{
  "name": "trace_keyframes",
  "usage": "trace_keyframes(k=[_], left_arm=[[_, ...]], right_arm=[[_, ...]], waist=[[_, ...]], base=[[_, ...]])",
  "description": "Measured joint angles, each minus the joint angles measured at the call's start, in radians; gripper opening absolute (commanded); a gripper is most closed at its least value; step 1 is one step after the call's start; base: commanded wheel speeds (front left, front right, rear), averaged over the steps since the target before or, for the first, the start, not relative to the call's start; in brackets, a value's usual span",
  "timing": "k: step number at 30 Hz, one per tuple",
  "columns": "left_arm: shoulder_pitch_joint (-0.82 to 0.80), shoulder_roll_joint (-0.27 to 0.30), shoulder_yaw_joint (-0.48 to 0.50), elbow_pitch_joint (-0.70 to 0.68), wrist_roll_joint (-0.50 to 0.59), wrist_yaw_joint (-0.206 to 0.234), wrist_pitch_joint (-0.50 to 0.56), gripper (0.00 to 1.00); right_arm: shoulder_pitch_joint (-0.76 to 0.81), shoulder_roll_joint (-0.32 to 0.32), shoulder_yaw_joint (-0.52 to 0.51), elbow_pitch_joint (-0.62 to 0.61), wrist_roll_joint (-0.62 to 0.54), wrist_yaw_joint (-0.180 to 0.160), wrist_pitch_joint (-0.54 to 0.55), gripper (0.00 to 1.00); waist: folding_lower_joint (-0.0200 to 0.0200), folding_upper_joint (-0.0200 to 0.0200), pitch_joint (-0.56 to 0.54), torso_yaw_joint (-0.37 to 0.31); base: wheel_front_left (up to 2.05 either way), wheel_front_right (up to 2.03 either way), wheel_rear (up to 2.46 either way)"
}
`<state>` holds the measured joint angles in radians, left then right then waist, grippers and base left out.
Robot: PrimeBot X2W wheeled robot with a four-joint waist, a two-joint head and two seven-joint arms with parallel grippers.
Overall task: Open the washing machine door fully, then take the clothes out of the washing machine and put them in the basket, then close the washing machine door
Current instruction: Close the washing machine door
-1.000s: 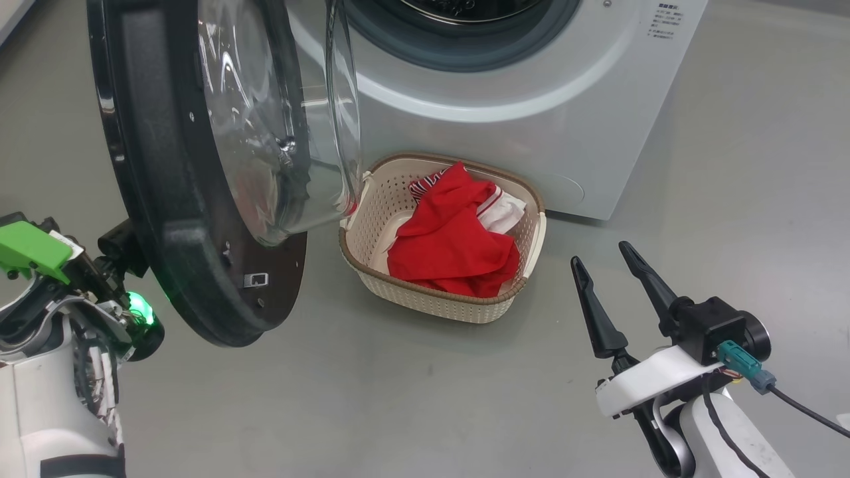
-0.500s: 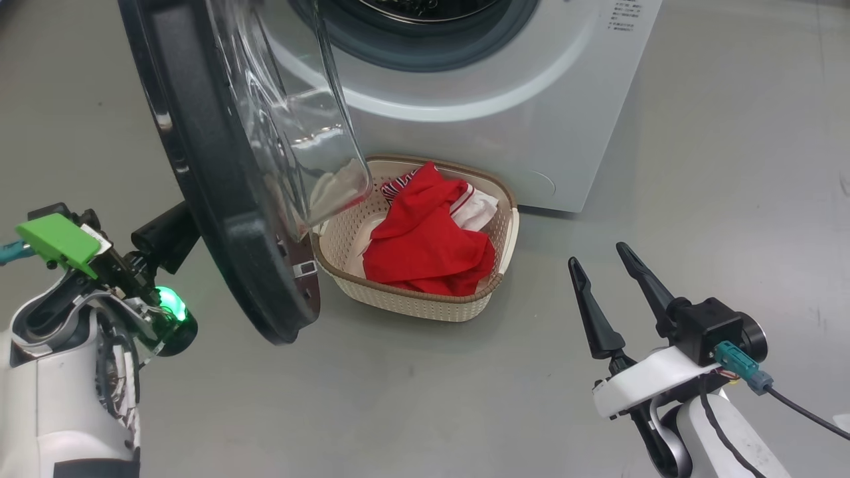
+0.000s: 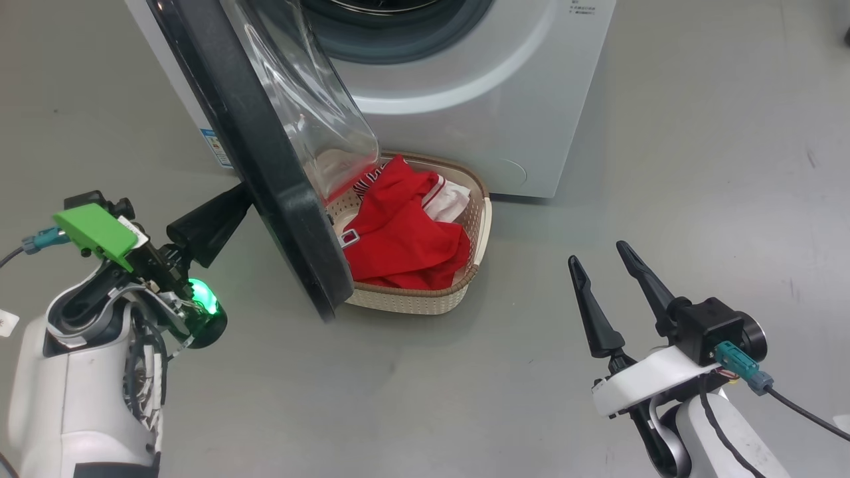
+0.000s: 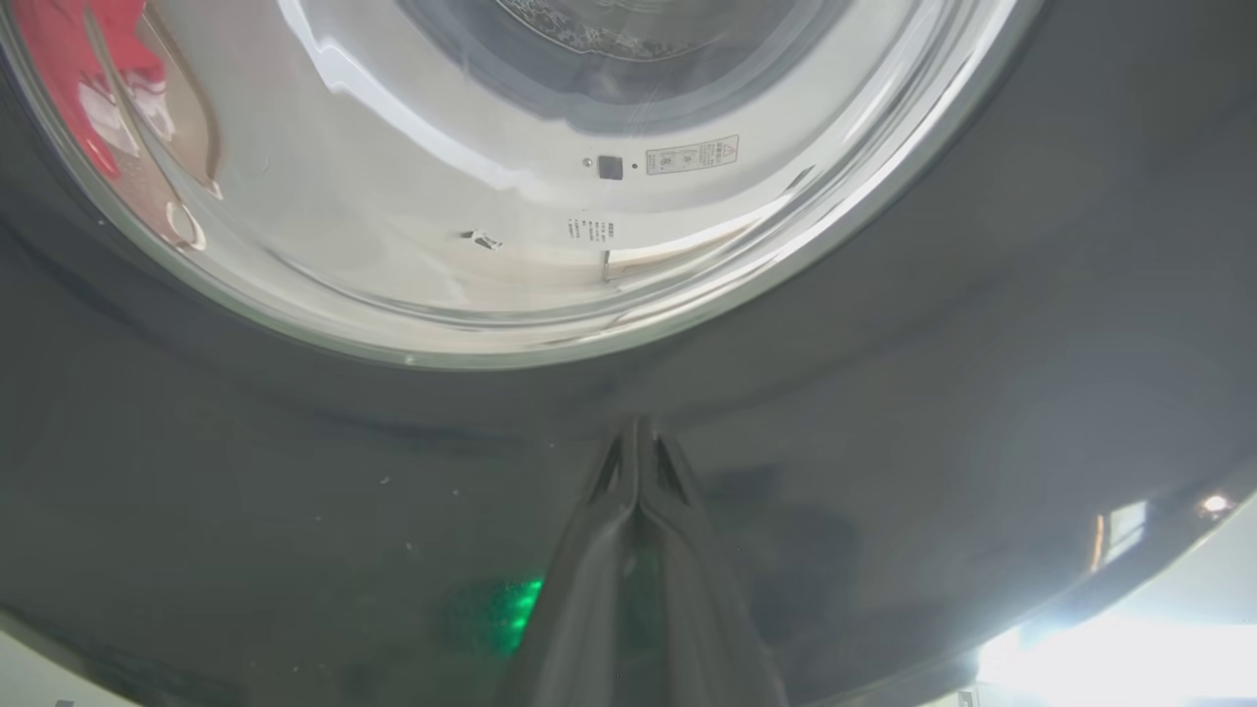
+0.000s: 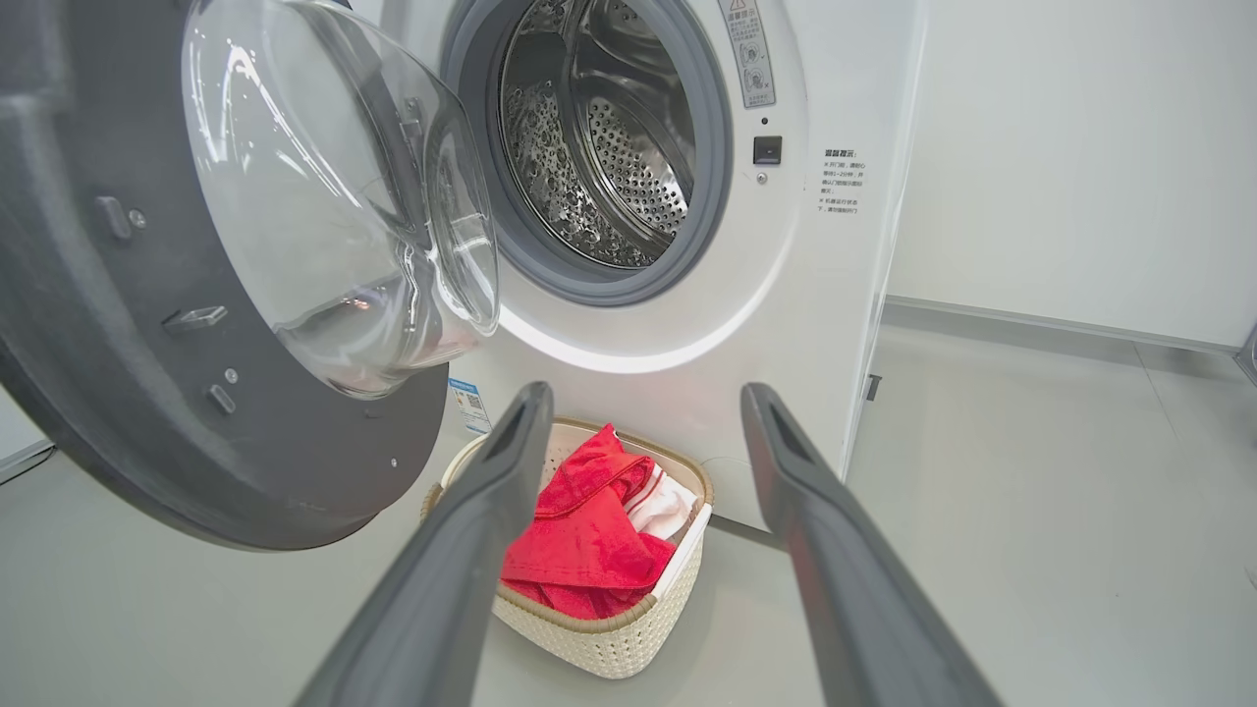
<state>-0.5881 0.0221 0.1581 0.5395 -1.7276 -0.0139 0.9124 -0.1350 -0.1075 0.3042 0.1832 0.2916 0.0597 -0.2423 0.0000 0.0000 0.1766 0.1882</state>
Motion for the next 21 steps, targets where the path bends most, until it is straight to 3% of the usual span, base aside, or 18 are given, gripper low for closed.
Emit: trace_keyframes(k=[21], left_arm=[[0.038,0.001,-0.176,-0.060,-0.113,0.010,-0.132,0.00]], right_arm=[[0.000,0.003,-0.012,0.001,0.000,-0.001,-0.001,1.00]], waist=[[0.0000,0.0000,0.008,-0.043]], base=[[0.00,0.00,0.00]])
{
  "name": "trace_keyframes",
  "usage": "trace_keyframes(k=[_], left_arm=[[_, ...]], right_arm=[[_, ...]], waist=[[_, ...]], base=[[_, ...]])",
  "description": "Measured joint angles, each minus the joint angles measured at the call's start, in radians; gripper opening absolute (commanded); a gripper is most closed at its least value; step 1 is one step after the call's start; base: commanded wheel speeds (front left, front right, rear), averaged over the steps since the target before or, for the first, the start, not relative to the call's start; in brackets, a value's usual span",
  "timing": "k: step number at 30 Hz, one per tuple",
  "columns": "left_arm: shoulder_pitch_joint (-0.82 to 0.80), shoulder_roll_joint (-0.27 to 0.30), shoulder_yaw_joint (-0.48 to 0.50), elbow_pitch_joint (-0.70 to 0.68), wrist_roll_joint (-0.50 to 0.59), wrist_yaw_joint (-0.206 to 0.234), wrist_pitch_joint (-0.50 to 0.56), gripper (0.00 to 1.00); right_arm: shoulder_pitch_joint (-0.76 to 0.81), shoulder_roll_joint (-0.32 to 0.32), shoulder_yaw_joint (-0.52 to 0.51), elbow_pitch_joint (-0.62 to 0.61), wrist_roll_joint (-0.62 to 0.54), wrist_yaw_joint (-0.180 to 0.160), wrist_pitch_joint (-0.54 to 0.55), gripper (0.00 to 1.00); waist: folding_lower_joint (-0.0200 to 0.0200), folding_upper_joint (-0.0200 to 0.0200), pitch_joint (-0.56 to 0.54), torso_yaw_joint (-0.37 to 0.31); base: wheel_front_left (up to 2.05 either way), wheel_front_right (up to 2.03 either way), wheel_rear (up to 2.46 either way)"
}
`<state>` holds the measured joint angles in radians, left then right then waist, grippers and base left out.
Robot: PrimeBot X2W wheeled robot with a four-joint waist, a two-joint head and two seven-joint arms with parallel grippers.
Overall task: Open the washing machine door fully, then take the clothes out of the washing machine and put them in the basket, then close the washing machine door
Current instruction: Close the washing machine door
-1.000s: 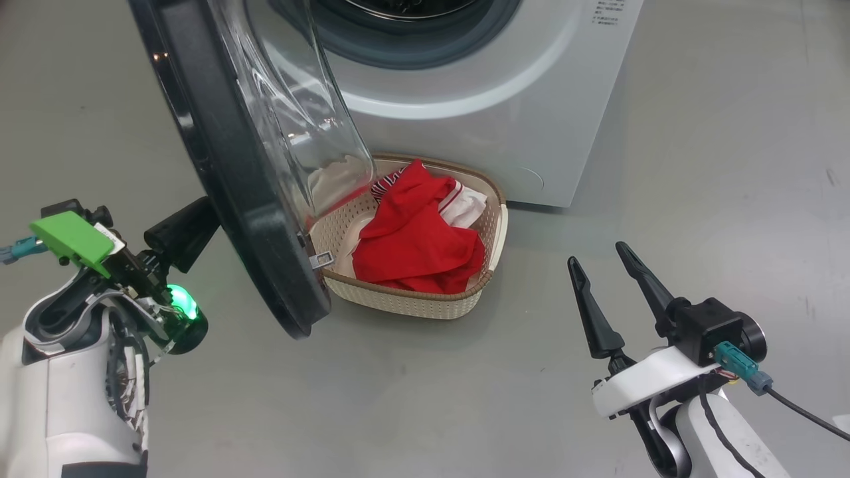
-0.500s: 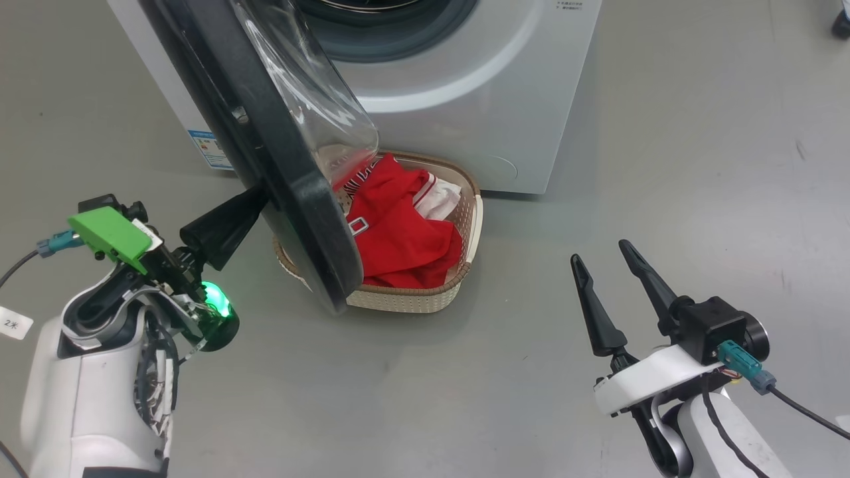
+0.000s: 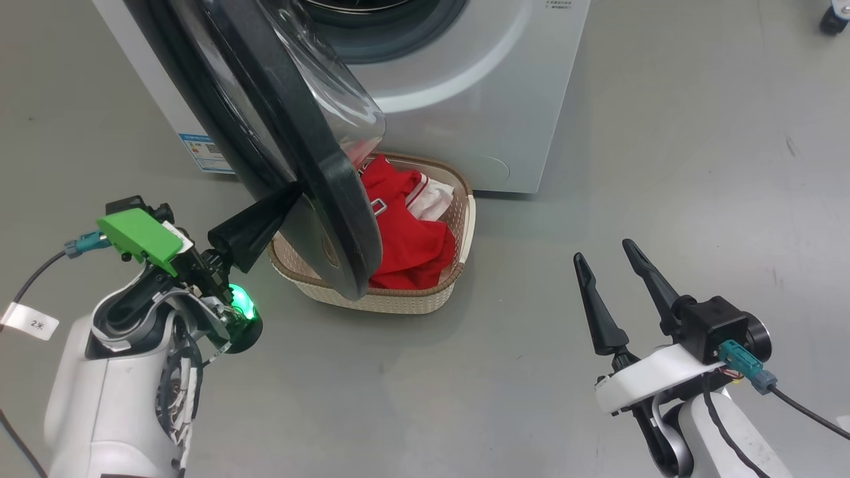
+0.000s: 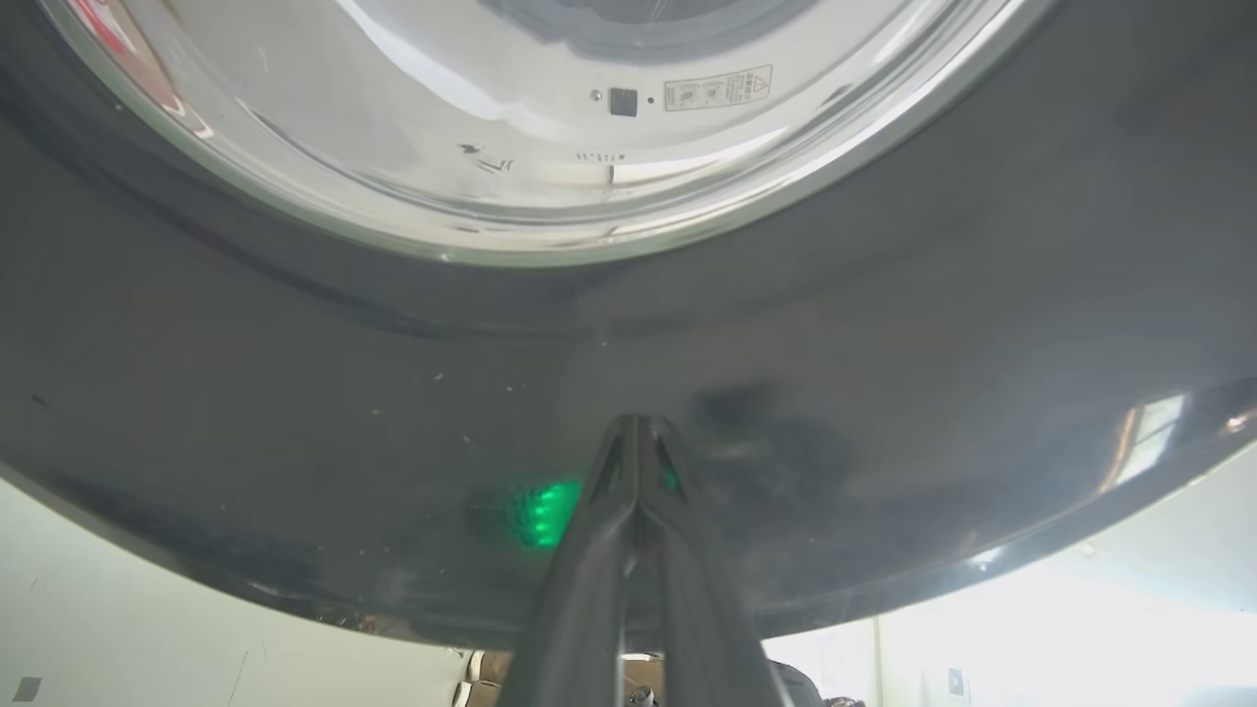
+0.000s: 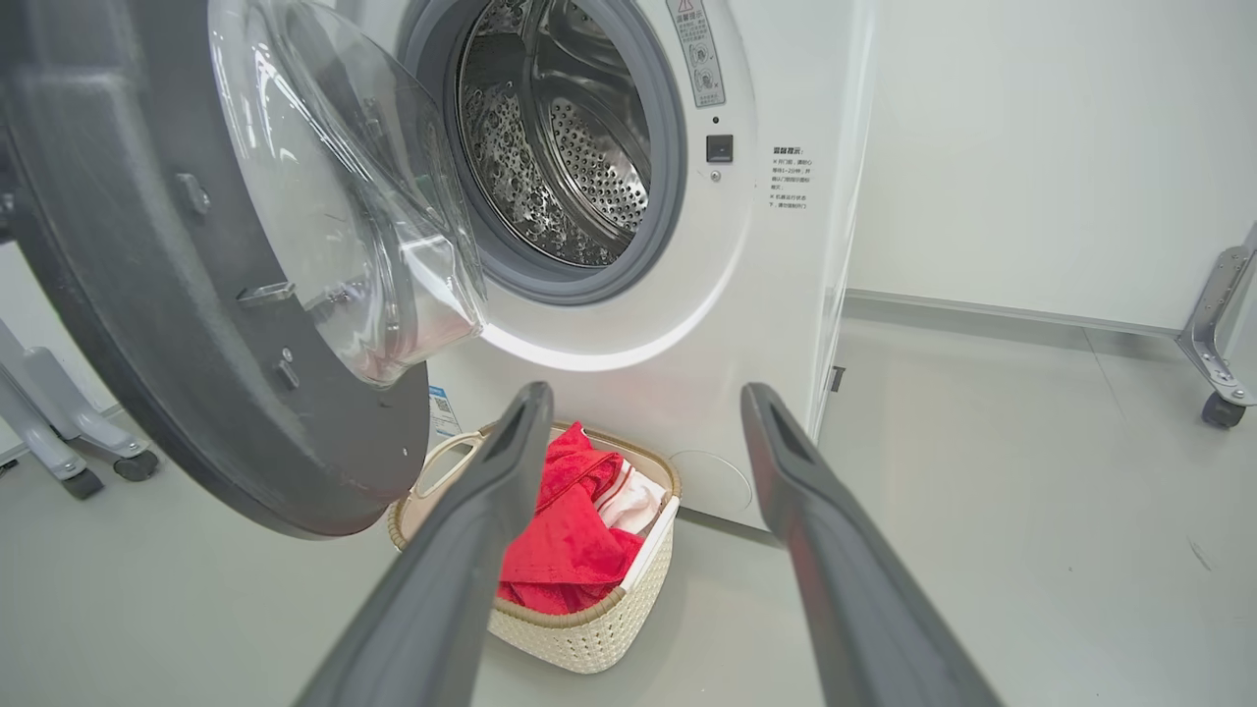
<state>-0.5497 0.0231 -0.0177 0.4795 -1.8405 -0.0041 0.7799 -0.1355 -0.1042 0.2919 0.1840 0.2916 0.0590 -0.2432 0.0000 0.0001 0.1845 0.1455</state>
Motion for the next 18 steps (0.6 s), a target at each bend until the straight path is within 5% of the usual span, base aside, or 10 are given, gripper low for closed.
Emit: trace_keyframes(k=[18], left_arm=[[0.025,0.000,-0.044,-0.058,-0.017,0.018,-0.126,0.00]], right_arm=[[-0.002,0.008,0.011,0.002,0.000,0.000,0.000,1.00]], waist=[[0.0000,0.0000,0.005,-0.052]], base=[[0.00,0.00,0.00]])
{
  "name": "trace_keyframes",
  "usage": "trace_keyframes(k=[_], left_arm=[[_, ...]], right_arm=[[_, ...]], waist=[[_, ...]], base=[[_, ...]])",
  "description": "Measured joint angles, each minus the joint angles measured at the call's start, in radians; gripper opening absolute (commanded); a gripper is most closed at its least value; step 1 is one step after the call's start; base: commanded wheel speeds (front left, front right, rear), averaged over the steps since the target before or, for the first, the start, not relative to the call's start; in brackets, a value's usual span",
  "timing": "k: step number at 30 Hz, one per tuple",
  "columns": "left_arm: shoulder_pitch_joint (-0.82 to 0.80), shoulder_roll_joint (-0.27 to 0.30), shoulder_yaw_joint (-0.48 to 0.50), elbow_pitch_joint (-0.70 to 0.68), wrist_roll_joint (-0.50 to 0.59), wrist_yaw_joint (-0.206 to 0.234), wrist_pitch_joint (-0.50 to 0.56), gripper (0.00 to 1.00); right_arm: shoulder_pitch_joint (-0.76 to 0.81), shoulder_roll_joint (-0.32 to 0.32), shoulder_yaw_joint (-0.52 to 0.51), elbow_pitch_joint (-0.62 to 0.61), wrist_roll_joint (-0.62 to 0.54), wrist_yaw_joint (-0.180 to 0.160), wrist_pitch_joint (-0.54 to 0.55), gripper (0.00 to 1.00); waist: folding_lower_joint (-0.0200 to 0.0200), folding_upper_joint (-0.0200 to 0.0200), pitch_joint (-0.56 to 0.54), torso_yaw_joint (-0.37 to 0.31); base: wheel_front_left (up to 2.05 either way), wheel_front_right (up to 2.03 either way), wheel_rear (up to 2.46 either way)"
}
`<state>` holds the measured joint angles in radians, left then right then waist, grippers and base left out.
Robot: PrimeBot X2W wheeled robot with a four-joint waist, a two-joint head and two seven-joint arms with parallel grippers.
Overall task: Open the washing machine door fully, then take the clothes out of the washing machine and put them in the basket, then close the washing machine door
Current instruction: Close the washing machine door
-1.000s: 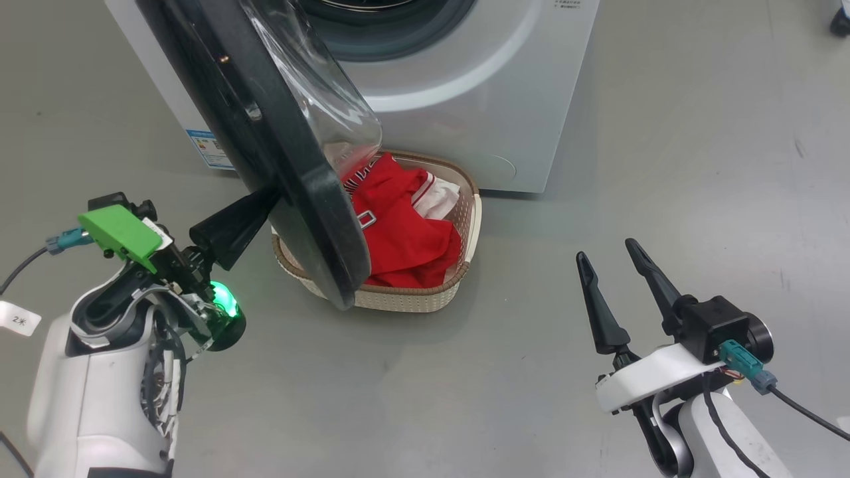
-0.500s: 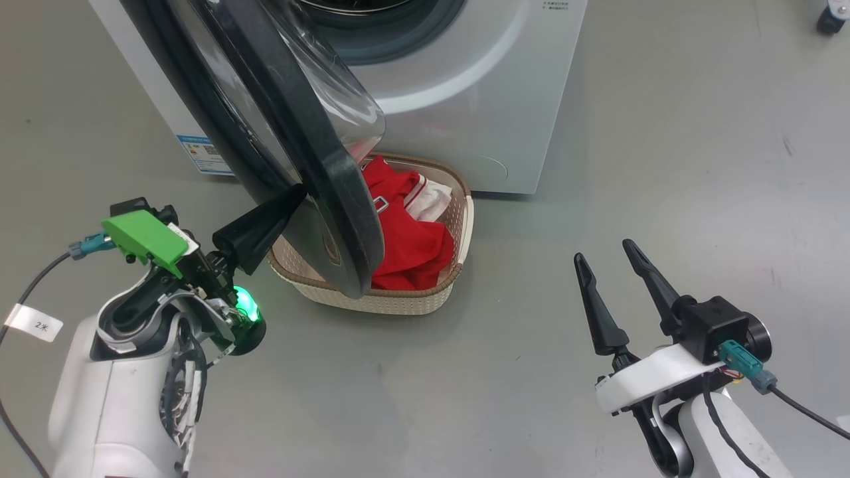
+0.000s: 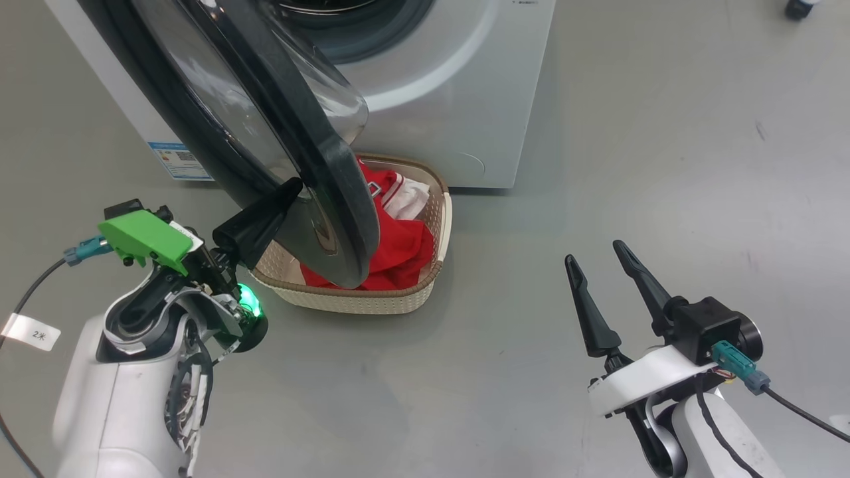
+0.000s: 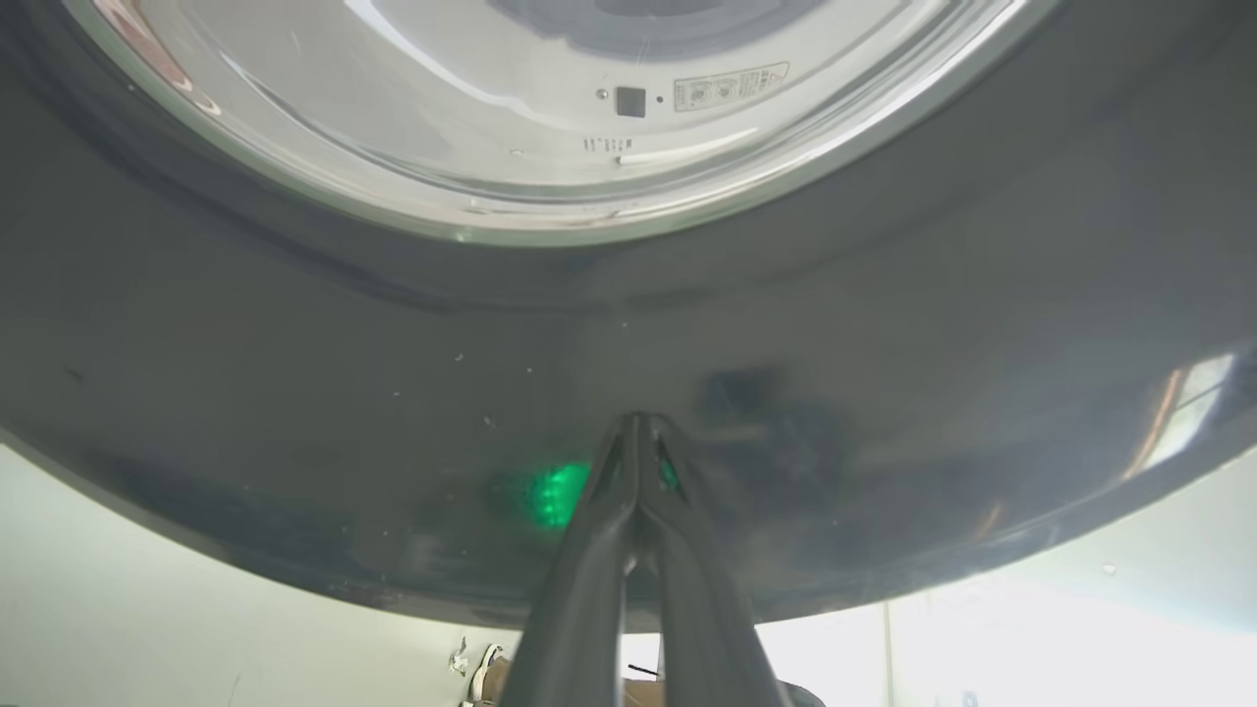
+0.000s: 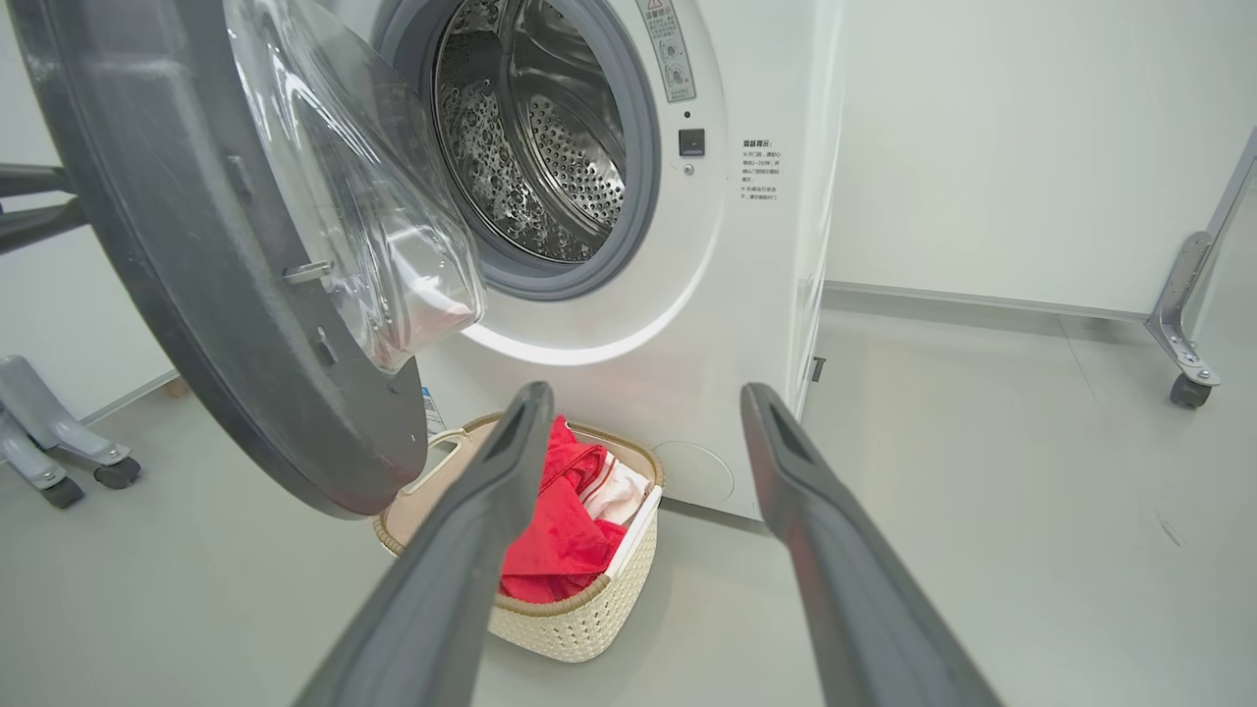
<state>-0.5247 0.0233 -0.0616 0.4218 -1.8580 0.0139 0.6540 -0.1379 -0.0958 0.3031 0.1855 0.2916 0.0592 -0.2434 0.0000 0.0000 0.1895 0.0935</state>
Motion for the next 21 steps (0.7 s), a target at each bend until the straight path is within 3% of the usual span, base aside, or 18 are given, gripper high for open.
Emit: trace_keyframes(k=[21], left_arm=[[-0.038,0.002,0.049,-0.018,-0.008,0.007,-0.231,0.00]], right_arm=[[-0.007,0.012,0.002,-0.002,0.000,-0.001,-0.001,1.00]], waist=[[0.0000,0.0000,0.056,-0.159]], base=[[0.00,0.00,0.00]])
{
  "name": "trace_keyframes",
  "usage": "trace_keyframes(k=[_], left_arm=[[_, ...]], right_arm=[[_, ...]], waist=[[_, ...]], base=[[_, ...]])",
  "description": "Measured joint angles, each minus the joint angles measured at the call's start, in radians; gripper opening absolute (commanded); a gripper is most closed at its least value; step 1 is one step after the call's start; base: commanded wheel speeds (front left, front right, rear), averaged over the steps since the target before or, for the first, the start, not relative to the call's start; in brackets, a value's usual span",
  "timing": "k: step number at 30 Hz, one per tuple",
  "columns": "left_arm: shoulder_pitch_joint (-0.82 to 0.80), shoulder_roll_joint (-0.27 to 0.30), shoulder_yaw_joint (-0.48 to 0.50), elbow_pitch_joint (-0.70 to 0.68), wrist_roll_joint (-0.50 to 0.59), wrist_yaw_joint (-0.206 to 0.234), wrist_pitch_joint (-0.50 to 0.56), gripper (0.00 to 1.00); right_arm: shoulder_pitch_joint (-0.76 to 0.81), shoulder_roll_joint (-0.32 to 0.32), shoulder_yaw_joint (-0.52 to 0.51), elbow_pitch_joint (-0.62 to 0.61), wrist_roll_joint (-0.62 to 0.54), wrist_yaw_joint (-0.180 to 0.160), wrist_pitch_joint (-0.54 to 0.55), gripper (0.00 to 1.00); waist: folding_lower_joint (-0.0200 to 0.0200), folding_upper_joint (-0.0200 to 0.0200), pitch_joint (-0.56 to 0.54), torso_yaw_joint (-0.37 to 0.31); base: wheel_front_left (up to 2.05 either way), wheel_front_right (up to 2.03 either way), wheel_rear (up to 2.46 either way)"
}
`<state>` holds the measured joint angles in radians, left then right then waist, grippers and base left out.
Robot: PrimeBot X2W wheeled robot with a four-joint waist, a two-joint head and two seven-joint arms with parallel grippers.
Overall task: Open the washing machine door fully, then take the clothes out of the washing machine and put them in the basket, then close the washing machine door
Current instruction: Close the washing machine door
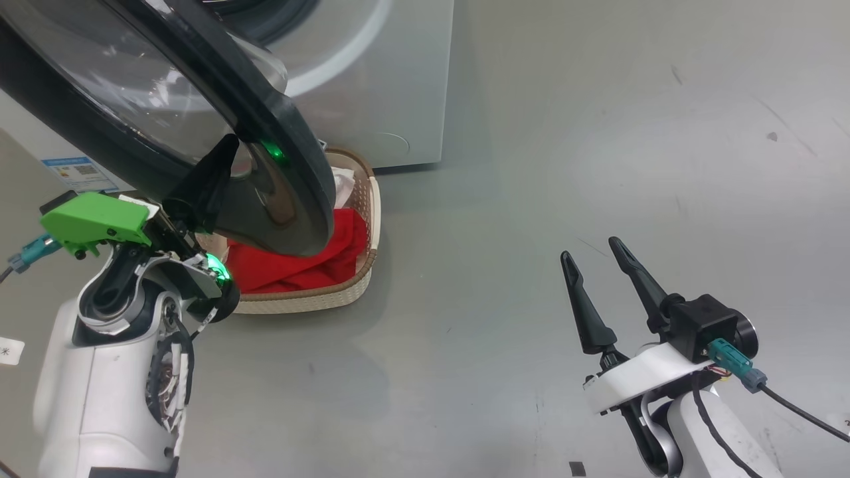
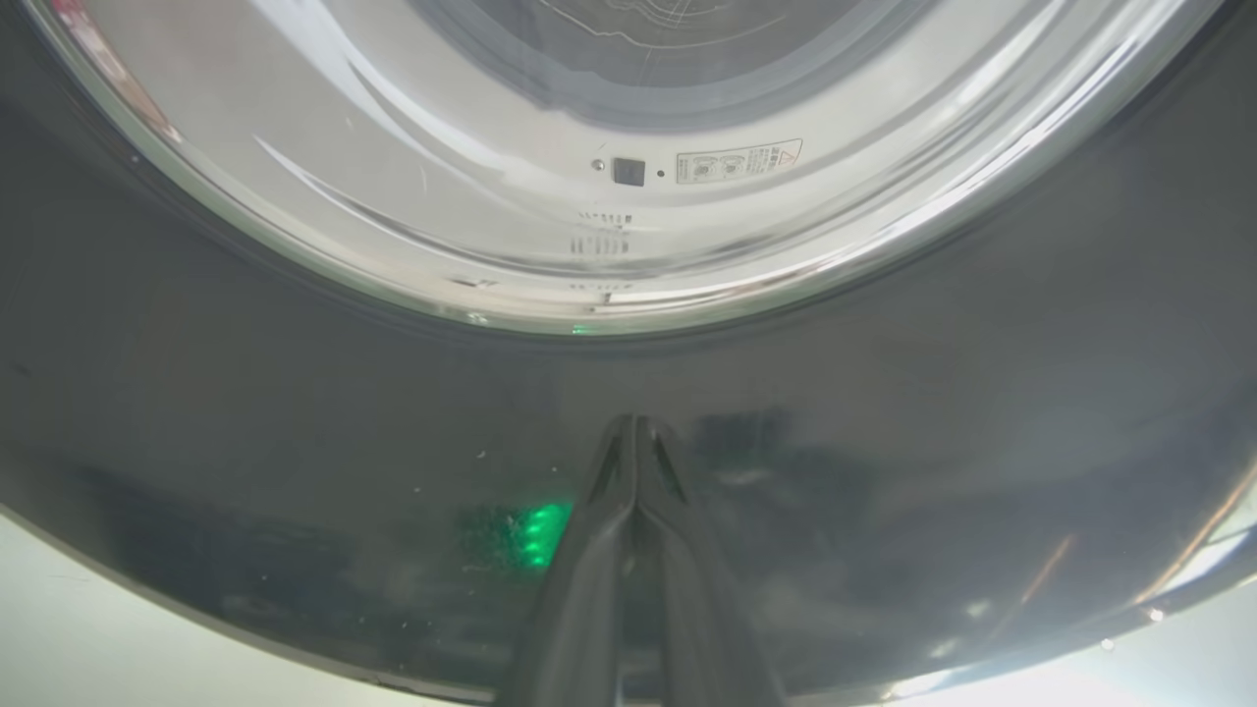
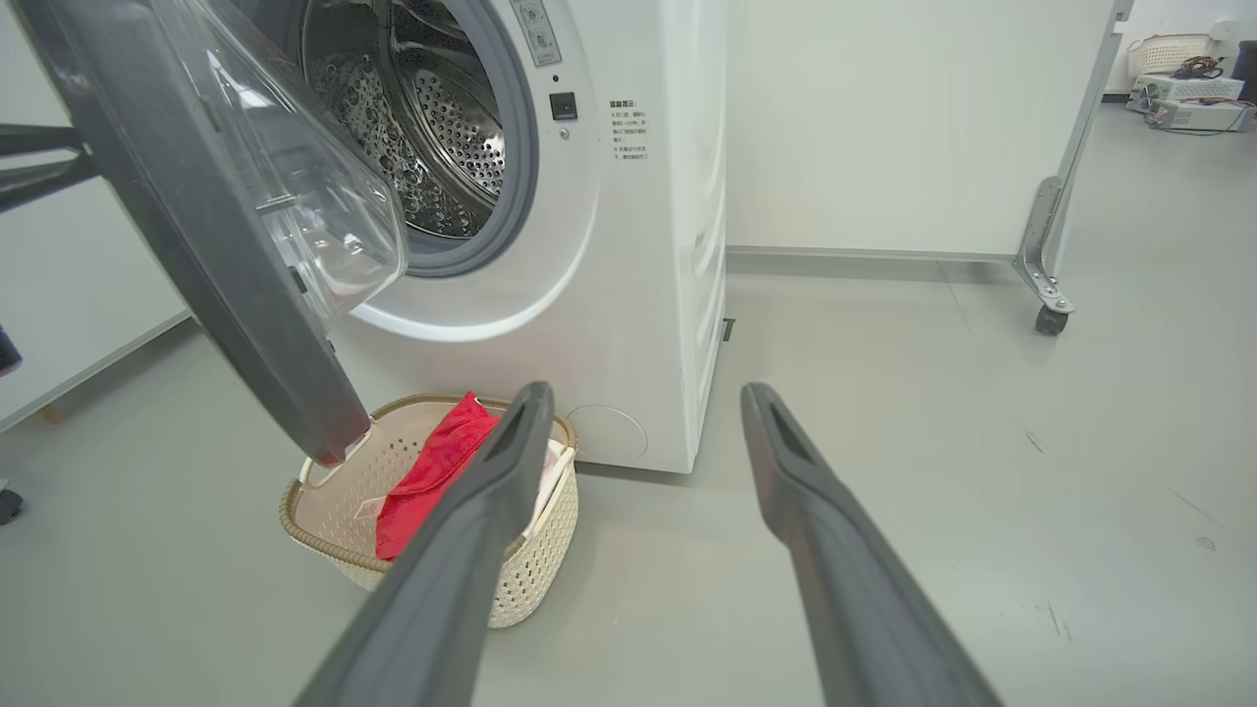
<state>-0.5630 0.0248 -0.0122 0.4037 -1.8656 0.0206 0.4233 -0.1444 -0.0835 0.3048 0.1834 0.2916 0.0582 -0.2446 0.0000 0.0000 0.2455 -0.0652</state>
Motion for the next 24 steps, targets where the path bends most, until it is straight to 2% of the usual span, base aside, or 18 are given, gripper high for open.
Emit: trace_keyframes(k=[3,24], left_arm=[[-0.012,0.000,0.000,-0.001,-0.004,-0.001,-0.022,0.00],[-0.096,-0.001,0.034,-0.003,-0.023,-0.019,-0.190,0.00]], right_arm=[[0.000,0.002,-0.001,0.000,0.000,-0.008,0.000,1.00],[-0.001,0.016,0.000,-0.017,0.000,-0.008,-0.007,1.00]], waist=[[0.0000,0.0000,0.006,-0.020],[0.0000,0.0000,0.054,-0.129]], base=[[0.00,0.00,0.00],[0.00,0.00,0.00]])
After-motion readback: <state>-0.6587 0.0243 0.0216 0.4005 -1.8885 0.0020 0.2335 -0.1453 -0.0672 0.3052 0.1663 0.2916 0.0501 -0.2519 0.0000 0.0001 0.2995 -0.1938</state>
